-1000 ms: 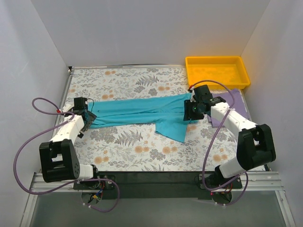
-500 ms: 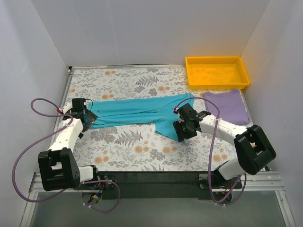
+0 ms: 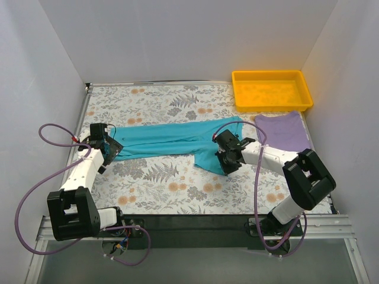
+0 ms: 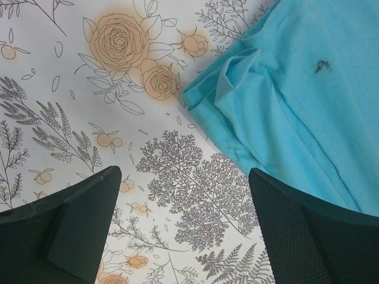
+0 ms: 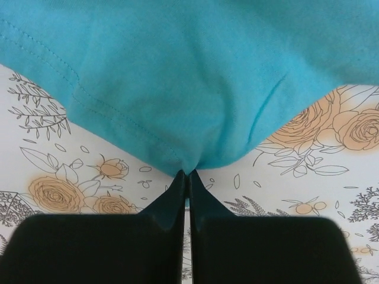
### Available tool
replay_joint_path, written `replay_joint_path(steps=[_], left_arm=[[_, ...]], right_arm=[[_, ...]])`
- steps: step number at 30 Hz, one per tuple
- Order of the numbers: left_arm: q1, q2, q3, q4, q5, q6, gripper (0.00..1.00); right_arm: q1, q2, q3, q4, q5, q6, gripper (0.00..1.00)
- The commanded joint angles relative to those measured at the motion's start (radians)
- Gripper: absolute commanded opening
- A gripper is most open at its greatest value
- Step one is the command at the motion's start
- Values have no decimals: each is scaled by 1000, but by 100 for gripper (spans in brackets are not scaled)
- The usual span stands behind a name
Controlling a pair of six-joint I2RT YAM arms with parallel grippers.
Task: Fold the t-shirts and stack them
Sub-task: Fold the tshirt
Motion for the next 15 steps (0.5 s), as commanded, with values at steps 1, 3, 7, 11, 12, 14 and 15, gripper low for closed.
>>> replay_joint_path(steps=[1, 3, 7, 11, 12, 14, 15], left_arm=[[3, -35, 15, -14, 11, 13, 82], [3, -35, 25, -17, 9, 13, 82], [3, -30, 39, -20, 8, 13, 81], [5, -23, 45, -19, 25, 7, 81], [3, -18, 48, -16, 31, 8, 81], [3, -14, 51, -19, 32, 7, 81], [3, -7, 58, -19, 34, 8, 81]], right_arm=[[17, 36, 8, 12, 27, 14, 1], [16, 25, 53, -12, 69, 5, 1], [2, 26, 189, -52, 127, -39, 1], [-36, 88, 359, -77, 161, -87, 1], [-58, 124, 390, -81, 161, -98, 1], [-81, 178, 484, -85, 156, -107, 1], [-102, 195, 513, -86, 152, -115, 1]])
